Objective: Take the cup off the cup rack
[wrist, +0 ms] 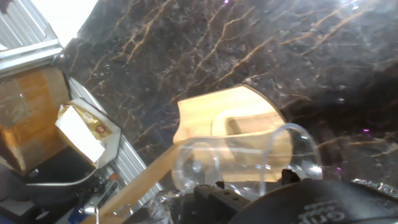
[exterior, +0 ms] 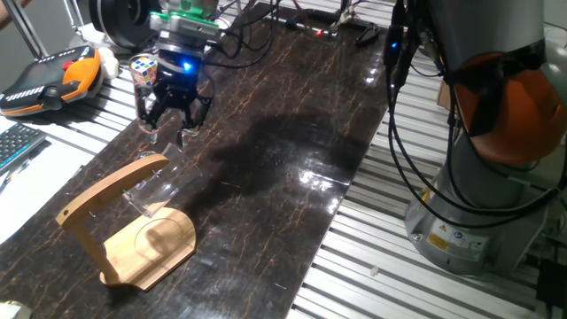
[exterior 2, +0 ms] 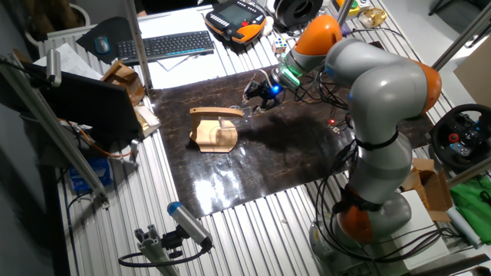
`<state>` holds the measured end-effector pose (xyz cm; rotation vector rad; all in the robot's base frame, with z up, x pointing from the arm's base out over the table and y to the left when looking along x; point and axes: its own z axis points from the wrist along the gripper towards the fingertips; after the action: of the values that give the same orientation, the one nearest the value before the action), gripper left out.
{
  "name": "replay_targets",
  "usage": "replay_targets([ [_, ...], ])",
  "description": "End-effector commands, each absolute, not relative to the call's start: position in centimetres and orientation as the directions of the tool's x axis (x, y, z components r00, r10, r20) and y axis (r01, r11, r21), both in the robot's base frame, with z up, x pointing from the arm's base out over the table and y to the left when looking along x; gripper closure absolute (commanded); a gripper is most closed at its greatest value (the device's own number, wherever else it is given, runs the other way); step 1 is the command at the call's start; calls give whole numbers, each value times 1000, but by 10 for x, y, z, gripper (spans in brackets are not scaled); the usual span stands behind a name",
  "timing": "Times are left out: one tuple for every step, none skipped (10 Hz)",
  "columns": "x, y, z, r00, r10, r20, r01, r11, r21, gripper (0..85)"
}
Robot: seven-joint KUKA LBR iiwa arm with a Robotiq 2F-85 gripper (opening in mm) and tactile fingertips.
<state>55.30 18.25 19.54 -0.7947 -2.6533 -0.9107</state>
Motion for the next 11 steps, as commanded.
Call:
replay_targets([
  [554, 184, 193, -827, 417, 376, 561, 657, 504, 333],
  [555, 186, 191, -828, 421, 371, 561, 654, 507, 347],
  [555, 187, 190, -830, 420, 367, 557, 655, 510, 360],
  [555, 187, 190, -831, 419, 366, 556, 656, 511, 390],
  [556, 187, 190, -834, 414, 366, 552, 657, 513, 447],
  [556, 186, 190, -839, 404, 363, 543, 661, 518, 517],
  [556, 185, 189, -845, 393, 362, 534, 661, 527, 583],
  [555, 184, 189, -849, 386, 361, 527, 662, 532, 647],
  [555, 184, 189, -853, 381, 357, 521, 665, 535, 707],
  [555, 183, 188, -857, 372, 357, 514, 667, 540, 760],
  [555, 183, 189, -855, 372, 360, 517, 665, 540, 757],
])
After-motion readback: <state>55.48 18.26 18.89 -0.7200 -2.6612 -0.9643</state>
